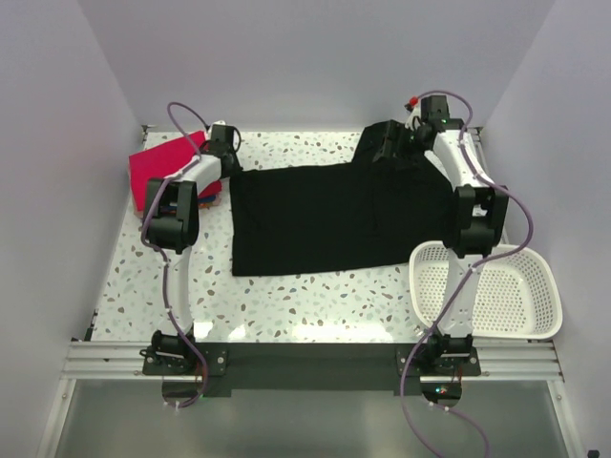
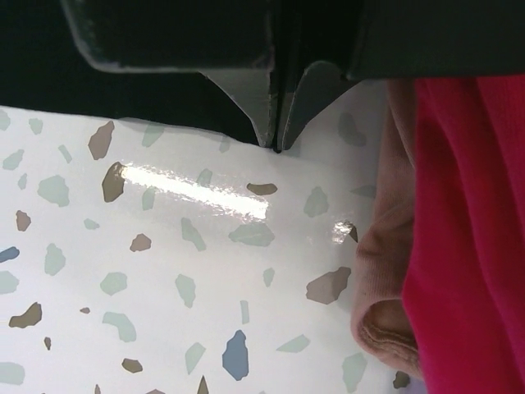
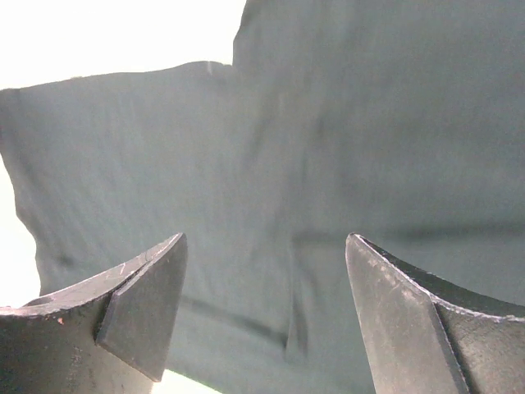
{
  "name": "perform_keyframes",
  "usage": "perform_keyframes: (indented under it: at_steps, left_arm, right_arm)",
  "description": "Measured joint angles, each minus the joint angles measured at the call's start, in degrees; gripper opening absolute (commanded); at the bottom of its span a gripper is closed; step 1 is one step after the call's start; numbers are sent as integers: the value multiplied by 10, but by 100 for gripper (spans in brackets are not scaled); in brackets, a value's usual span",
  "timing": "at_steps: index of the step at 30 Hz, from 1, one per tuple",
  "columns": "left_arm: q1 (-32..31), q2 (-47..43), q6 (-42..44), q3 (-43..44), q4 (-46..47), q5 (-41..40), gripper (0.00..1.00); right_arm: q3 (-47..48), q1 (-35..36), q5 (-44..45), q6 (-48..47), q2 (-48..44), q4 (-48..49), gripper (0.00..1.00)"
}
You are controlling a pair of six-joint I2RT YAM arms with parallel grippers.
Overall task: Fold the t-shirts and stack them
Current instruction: Fold the tshirt
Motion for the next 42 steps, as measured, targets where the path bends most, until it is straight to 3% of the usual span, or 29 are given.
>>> perform_keyframes:
  at_steps: [5,14,22,33,42]
  left_arm:
    - [0,0,3,-2,8,15,0]
    - [0,-12,16,-26,26,33,0]
    - [0,-25,16,-50,39,51,0]
    - [1,-38,16,-84,74,63,0]
    - [0,-72,25,-143,103,71,0]
  right_arm:
    - [121,0,30,9,80,24,81]
    - [146,-1,79,54,175,130,76]
    - [190,-1,117,57,222,134,77]
    - [183,0,155,23,220,99,78]
    - [64,0,181,-20,150,98,78]
